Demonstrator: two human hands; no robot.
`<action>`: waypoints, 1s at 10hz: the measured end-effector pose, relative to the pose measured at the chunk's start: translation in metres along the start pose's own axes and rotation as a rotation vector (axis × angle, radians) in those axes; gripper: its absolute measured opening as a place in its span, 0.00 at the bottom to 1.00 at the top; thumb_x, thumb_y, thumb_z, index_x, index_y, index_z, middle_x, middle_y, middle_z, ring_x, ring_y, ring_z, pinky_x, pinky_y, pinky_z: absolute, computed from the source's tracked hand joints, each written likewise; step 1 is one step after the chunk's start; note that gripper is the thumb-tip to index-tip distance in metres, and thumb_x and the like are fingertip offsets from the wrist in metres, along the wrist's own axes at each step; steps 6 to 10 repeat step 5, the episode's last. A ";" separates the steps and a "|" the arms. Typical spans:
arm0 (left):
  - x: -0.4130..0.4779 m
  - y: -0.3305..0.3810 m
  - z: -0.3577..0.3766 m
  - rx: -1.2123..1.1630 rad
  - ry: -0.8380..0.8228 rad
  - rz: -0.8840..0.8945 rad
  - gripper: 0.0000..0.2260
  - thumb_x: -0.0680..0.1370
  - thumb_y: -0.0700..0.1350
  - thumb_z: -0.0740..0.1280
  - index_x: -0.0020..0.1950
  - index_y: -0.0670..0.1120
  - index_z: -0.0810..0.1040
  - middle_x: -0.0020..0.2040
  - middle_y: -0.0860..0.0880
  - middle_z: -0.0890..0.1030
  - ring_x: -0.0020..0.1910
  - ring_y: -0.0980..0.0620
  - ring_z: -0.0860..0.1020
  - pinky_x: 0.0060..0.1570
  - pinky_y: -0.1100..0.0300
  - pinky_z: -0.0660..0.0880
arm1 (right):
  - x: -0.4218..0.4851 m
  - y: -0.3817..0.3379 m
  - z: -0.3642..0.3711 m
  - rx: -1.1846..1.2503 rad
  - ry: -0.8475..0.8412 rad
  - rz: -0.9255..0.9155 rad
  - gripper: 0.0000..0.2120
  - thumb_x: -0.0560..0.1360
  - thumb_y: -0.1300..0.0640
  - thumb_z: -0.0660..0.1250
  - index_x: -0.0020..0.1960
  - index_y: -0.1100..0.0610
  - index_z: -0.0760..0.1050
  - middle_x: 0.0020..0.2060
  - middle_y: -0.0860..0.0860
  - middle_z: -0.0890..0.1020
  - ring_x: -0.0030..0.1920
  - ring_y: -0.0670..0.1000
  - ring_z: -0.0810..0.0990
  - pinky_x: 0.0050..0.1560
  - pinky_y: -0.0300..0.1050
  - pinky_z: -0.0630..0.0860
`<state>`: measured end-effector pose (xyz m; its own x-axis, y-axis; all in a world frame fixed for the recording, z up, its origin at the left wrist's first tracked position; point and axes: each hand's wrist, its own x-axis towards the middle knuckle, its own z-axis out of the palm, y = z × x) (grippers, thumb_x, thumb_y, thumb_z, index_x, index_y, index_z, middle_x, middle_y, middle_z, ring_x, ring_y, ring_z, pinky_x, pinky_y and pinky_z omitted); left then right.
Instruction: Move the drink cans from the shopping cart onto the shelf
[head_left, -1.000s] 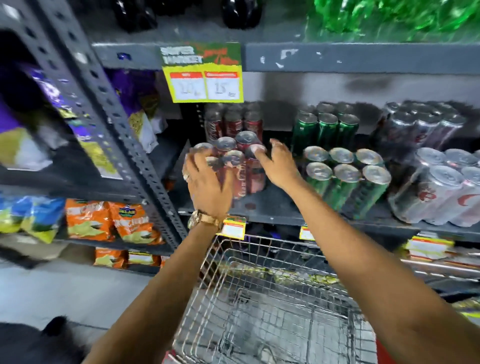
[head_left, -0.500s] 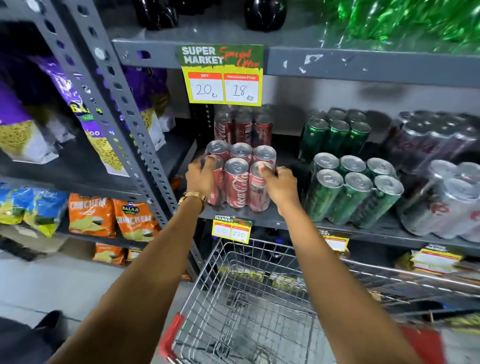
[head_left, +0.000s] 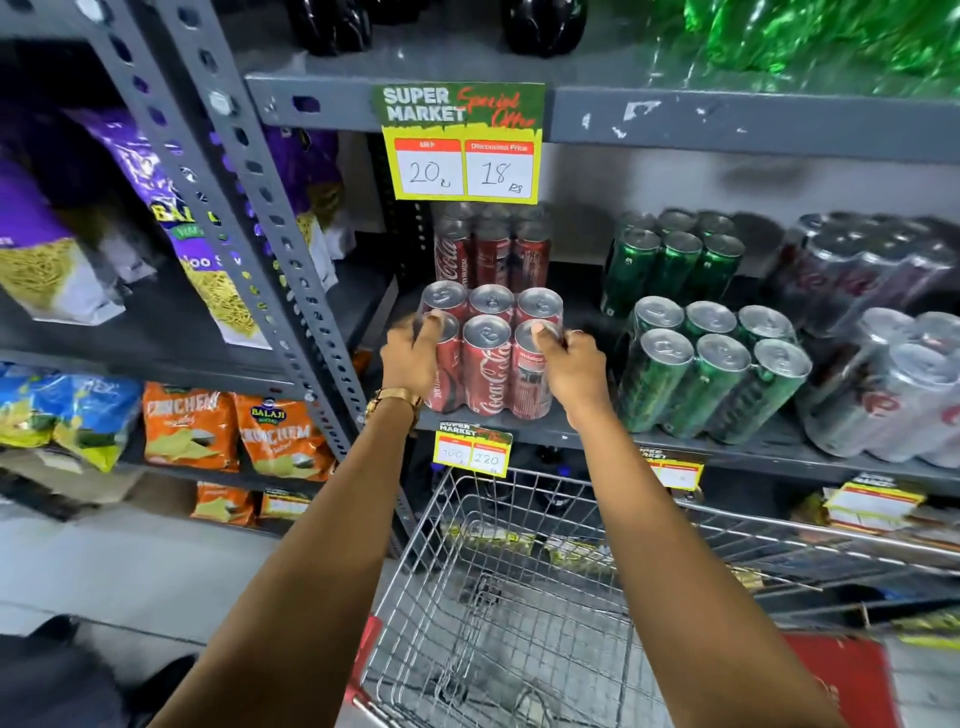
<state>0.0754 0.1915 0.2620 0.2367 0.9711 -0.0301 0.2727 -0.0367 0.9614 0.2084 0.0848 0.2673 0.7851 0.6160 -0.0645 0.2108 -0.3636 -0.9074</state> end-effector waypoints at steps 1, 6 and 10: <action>-0.001 0.002 -0.002 -0.021 -0.040 -0.002 0.15 0.78 0.52 0.62 0.56 0.43 0.79 0.56 0.42 0.82 0.58 0.43 0.78 0.60 0.52 0.71 | -0.003 -0.001 0.000 -0.019 0.024 -0.020 0.23 0.78 0.48 0.61 0.54 0.69 0.76 0.53 0.67 0.81 0.56 0.65 0.79 0.53 0.54 0.74; -0.024 0.027 -0.028 0.648 -0.073 0.173 0.33 0.80 0.62 0.50 0.78 0.43 0.50 0.79 0.38 0.44 0.77 0.37 0.51 0.76 0.44 0.51 | -0.040 -0.013 -0.025 -0.226 0.040 -0.106 0.32 0.80 0.42 0.52 0.71 0.69 0.62 0.70 0.66 0.70 0.67 0.64 0.73 0.62 0.54 0.72; -0.024 0.027 -0.028 0.648 -0.073 0.173 0.33 0.80 0.62 0.50 0.78 0.43 0.50 0.79 0.38 0.44 0.77 0.37 0.51 0.76 0.44 0.51 | -0.040 -0.013 -0.025 -0.226 0.040 -0.106 0.32 0.80 0.42 0.52 0.71 0.69 0.62 0.70 0.66 0.70 0.67 0.64 0.73 0.62 0.54 0.72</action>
